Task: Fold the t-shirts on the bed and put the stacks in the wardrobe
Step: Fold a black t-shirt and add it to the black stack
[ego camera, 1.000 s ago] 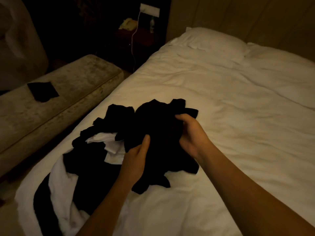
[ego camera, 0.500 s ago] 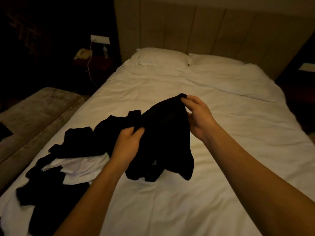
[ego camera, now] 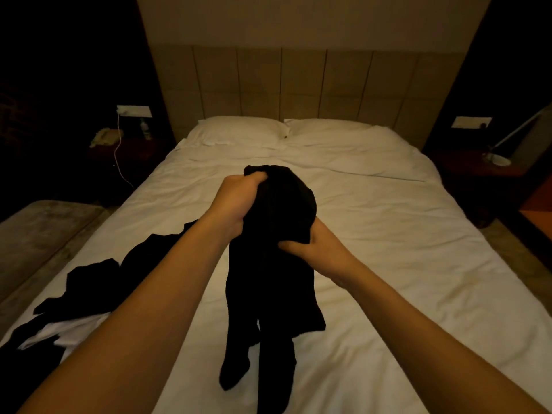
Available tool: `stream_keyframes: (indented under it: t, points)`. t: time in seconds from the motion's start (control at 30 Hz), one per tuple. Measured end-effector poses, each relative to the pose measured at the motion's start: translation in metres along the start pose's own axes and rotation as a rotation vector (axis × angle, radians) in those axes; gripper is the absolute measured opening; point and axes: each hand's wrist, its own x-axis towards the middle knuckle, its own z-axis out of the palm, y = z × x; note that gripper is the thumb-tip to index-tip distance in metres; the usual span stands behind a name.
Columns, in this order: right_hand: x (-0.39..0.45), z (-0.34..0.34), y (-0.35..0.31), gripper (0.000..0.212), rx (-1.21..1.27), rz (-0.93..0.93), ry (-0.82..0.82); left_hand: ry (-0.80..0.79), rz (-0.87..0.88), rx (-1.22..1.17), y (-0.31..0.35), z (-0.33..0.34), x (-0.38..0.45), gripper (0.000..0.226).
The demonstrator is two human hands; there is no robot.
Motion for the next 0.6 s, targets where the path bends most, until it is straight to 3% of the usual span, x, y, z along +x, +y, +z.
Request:
stream_keyframes:
  t: [0.07,0.13,0.27,0.43,0.5,0.6]
  points:
    - [0.000,-0.012,0.002,0.034,-0.001,0.087,0.022,-0.035,-0.013,0.020,0.002,0.005,-0.002,0.016]
    - [-0.001,-0.026,-0.002,0.025,0.087,0.175,0.087,-0.041,-0.004,0.050,0.001,0.001,-0.005,0.013]
    - [-0.003,-0.049,-0.012,0.035,0.195,0.219,0.159,-0.006,0.061,0.200,-0.022,-0.029,0.000,0.015]
    - [-0.004,-0.076,-0.026,0.037,0.202,0.224,0.226,0.016,0.259,0.595,-0.047,-0.060,0.015,0.020]
    - [-0.004,-0.083,-0.032,0.035,0.203,0.226,0.287,-0.044,0.347,0.716,-0.044,-0.068,0.019,0.023]
    - [-0.002,-0.085,-0.041,0.030,0.213,0.229,0.366,-0.194,0.378,0.683,-0.042,-0.077,0.022,0.027]
